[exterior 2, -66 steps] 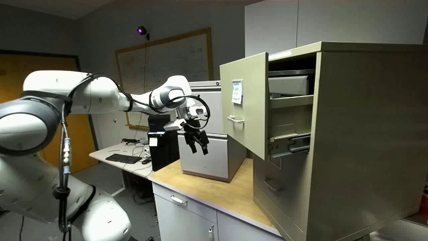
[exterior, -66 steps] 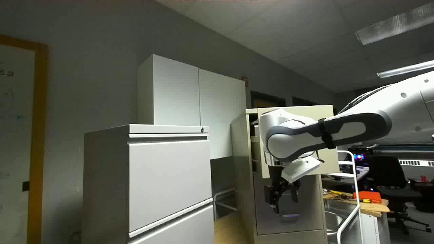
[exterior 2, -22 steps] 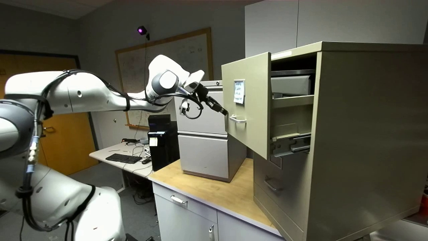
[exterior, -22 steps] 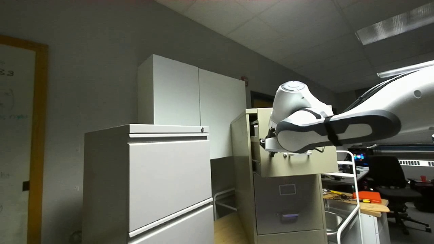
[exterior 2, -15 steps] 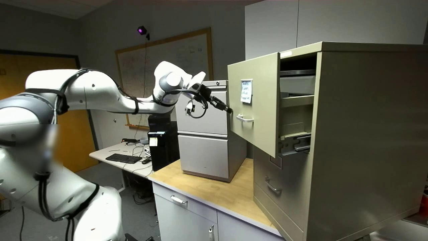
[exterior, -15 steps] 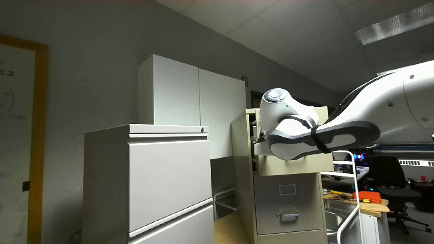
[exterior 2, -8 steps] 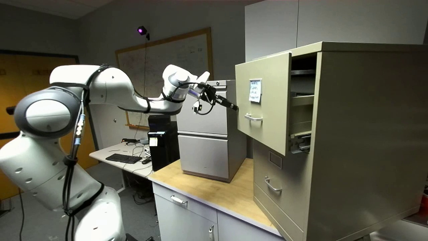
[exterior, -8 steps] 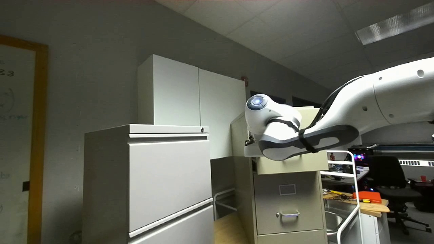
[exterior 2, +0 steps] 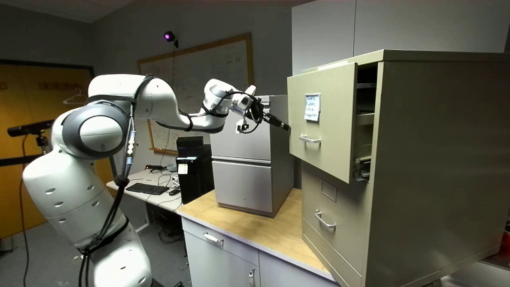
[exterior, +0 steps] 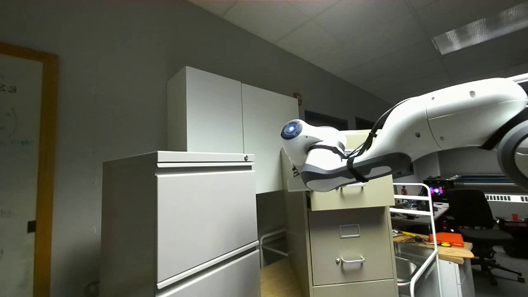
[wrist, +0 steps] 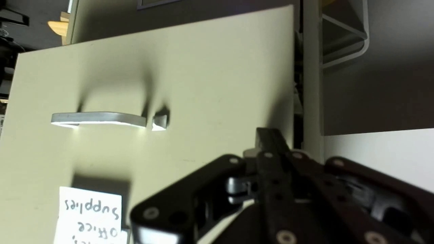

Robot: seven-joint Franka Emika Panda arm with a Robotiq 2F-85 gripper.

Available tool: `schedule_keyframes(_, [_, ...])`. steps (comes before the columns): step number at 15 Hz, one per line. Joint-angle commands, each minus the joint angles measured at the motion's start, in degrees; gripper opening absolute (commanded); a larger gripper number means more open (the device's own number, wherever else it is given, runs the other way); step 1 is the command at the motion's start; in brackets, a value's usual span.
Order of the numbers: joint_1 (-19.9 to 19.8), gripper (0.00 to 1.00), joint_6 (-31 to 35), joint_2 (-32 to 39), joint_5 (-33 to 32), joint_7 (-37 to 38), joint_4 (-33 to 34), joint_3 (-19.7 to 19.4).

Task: Close the top drawer

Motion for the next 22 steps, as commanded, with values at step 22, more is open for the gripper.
schedule_keyframes(22, [13.5,0.00,-13.4,28.1,-2.0,-1.9,35.8,-11.7])
